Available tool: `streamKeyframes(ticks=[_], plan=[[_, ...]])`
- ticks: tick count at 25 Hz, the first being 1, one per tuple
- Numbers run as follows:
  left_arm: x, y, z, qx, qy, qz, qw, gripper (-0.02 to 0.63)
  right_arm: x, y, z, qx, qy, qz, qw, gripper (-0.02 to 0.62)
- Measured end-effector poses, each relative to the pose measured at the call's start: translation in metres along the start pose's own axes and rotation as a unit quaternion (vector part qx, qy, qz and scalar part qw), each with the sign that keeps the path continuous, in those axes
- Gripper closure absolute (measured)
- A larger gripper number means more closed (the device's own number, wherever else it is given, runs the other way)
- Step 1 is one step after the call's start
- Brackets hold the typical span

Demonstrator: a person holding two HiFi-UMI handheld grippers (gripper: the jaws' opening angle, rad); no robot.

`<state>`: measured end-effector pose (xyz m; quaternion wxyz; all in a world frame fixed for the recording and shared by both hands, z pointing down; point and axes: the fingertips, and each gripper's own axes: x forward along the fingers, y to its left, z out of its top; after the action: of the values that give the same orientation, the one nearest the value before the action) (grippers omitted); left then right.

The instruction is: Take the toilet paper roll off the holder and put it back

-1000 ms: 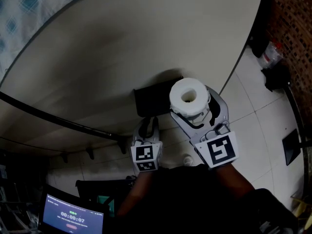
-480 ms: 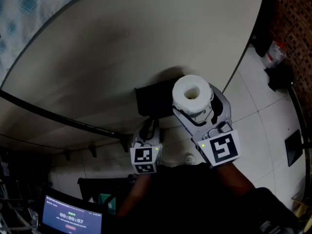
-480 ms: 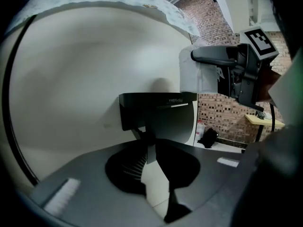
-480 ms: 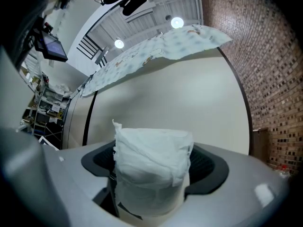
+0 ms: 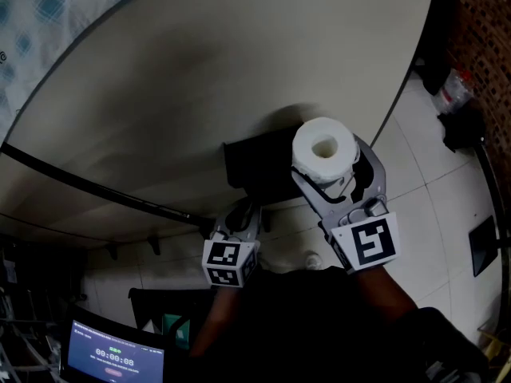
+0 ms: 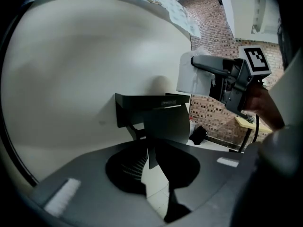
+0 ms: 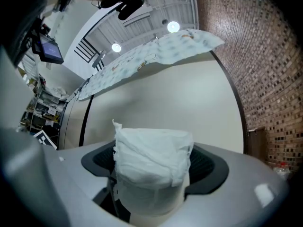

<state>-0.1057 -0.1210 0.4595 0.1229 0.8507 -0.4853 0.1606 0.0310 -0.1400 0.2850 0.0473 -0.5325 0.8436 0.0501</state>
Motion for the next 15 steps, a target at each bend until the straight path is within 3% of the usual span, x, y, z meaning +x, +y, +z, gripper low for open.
streamKeyframes(ticks=[12,15], plan=[[-0.011,-0.007,0.001,-0.01,0.015,-0.05,0.9986,0.525,-0.006,-0.029,-0.012,0.018,-0.001,-0.037,0.999,0.156],[-0.01,-0.008,0.0,-0.014,0.019,-0.054,0.9982,0.525,-0.011,-0.055,-0.028,0.069,-0.003,-0.063,0.996,0.156]])
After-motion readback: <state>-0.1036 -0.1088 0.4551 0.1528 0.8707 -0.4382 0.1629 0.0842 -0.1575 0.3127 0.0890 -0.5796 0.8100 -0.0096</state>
